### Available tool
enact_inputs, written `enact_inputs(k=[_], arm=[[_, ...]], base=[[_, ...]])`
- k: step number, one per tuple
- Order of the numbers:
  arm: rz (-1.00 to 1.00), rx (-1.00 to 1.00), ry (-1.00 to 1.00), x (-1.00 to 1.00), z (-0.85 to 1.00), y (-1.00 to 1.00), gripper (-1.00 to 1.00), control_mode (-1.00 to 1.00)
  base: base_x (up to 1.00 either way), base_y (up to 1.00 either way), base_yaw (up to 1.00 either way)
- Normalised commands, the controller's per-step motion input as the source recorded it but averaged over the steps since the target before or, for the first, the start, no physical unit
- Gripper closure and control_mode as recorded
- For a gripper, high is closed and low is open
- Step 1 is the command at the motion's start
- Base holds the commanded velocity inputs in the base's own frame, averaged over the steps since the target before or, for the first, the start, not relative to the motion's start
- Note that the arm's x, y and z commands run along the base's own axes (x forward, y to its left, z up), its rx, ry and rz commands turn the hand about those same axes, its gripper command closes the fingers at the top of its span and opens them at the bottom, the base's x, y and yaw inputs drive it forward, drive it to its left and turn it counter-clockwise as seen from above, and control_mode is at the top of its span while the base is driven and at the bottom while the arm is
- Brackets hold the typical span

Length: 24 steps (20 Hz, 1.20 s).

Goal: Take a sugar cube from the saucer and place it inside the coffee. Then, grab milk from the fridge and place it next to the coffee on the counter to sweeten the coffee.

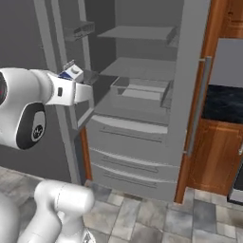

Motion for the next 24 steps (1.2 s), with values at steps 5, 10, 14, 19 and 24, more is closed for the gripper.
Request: enact_inputs(k=[5, 10, 14, 19, 24], arm=[[0.00, 0.00, 0.00, 0.00, 0.00, 0.00, 1.00, 1.00], [0.00, 0.00, 0.00, 0.00, 0.00, 0.00, 1.00, 1.00], [0.00, 0.00, 0.00, 0.00, 0.00, 0.00, 1.00, 1.00], [0.00, 0.00, 0.00, 0.00, 0.00, 0.00, 1.00, 1.00], [0.00, 0.00, 0.00, 0.00, 0.00, 0.00, 1.00, 1.00]], base=[[-0.90, -0.30, -0.51], [-0.53, -0.48, -0.64], [-0.53, -0.52, -0.63], [-0.19, -0.77, -0.64], [-0.01, -1.00, -0.63]])
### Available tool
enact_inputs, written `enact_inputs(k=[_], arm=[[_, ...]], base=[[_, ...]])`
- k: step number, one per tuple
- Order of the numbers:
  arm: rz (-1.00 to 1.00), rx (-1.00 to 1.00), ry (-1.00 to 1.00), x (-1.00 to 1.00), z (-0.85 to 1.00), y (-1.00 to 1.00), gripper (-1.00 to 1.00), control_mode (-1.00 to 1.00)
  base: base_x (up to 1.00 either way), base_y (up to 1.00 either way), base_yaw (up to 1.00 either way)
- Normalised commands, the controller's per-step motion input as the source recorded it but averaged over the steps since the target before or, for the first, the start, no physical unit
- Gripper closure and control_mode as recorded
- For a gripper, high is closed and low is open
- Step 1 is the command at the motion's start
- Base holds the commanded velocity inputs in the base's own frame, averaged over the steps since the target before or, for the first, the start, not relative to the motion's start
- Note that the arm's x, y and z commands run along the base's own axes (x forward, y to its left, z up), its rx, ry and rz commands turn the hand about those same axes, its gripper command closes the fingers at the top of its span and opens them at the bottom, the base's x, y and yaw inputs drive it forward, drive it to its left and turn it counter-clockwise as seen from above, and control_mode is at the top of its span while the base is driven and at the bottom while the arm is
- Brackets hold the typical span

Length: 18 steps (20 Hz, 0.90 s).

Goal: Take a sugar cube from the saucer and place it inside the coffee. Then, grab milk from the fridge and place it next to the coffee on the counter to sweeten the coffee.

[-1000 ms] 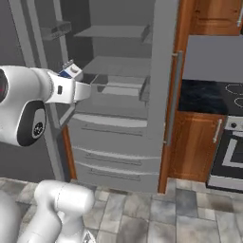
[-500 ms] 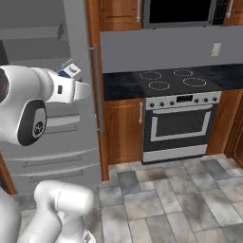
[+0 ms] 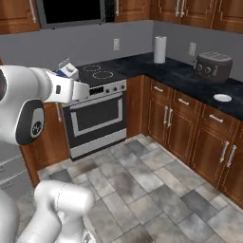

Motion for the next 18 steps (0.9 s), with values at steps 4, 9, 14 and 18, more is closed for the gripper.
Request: enact_inputs(k=[4, 9, 14, 18], arm=[[0.00, 0.00, 0.00, 0.00, 0.00, 0.00, 1.00, 1.00], [0.00, 0.00, 0.00, 0.00, 0.00, 0.00, 1.00, 1.00], [0.00, 0.00, 0.00, 0.00, 0.00, 0.00, 1.00, 1.00], [0.00, 0.00, 0.00, 0.00, 0.00, 0.00, 1.00, 1.00]], base=[[0.12, -0.99, -0.59], [0.67, -0.80, -0.47], [1.00, -0.19, -0.29], [1.00, 0.01, -0.21]])
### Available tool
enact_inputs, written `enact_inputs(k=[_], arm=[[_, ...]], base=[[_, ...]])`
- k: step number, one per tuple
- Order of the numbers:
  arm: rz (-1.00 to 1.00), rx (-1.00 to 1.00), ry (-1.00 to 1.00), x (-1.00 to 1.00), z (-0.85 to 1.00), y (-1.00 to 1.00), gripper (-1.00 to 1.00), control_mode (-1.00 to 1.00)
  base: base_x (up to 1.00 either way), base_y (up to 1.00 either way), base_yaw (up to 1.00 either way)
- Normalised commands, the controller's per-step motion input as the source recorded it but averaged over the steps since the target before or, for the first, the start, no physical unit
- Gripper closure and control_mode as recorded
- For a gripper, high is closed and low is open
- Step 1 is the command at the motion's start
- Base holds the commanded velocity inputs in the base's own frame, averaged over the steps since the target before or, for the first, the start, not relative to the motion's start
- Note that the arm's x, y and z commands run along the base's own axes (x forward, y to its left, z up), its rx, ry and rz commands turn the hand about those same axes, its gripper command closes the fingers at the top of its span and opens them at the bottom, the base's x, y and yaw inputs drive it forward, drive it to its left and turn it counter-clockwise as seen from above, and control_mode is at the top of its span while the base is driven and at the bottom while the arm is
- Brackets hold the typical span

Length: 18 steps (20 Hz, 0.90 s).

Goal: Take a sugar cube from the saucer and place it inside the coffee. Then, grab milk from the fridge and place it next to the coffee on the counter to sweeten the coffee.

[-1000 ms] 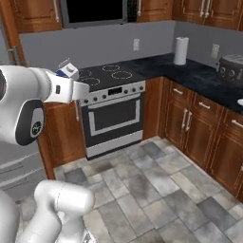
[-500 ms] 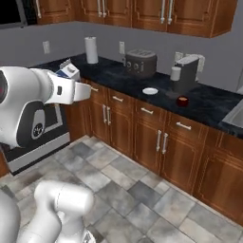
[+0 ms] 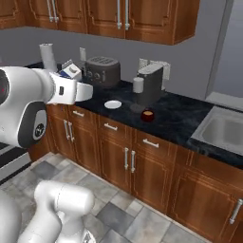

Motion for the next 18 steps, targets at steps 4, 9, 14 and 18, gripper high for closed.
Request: enact_inputs(k=[4, 9, 14, 18], arm=[[0.00, 0.00, 0.00, 0.00, 0.00, 0.00, 1.00, 1.00], [0.00, 0.00, 0.00, 0.00, 0.00, 0.00, 1.00, 1.00], [0.00, 0.00, 0.00, 0.00, 0.00, 0.00, 1.00, 1.00], [0.00, 0.00, 0.00, 0.00, 0.00, 0.00, 1.00, 1.00]], base=[[1.00, 0.09, -0.31], [0.72, 0.11, -0.50], [0.38, 0.00, -0.41], [0.32, 0.00, -0.22]])
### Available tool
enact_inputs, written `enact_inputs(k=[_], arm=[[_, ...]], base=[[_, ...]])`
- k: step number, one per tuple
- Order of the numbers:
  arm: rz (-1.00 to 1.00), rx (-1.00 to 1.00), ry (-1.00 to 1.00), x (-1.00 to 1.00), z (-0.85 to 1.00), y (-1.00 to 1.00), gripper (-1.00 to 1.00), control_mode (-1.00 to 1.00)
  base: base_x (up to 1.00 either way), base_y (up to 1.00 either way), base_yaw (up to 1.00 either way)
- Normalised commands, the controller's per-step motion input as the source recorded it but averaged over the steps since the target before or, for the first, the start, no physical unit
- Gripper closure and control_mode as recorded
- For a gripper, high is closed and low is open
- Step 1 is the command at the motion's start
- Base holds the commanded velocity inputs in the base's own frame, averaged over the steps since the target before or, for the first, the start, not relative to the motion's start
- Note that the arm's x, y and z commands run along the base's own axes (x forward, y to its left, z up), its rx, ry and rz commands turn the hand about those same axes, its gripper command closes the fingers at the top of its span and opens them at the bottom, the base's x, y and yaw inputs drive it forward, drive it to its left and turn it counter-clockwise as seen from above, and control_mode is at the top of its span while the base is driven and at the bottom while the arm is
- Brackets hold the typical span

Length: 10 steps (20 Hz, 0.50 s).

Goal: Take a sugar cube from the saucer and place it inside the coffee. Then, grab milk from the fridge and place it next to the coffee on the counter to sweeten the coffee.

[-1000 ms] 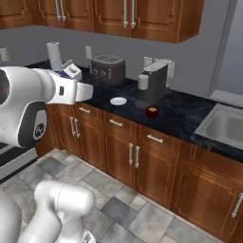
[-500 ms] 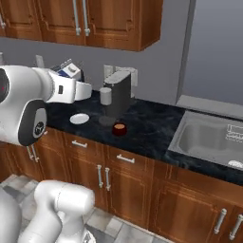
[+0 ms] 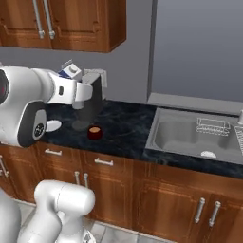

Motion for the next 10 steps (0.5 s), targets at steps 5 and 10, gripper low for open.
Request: enact_inputs(k=[5, 10], arm=[[0.00, 0.00, 0.00, 0.00, 0.00, 0.00, 1.00, 1.00], [0.00, 0.00, 0.00, 0.00, 0.00, 0.00, 1.00, 1.00]], base=[[0.58, 0.07, -0.06], [0.62, 0.00, 0.00]])
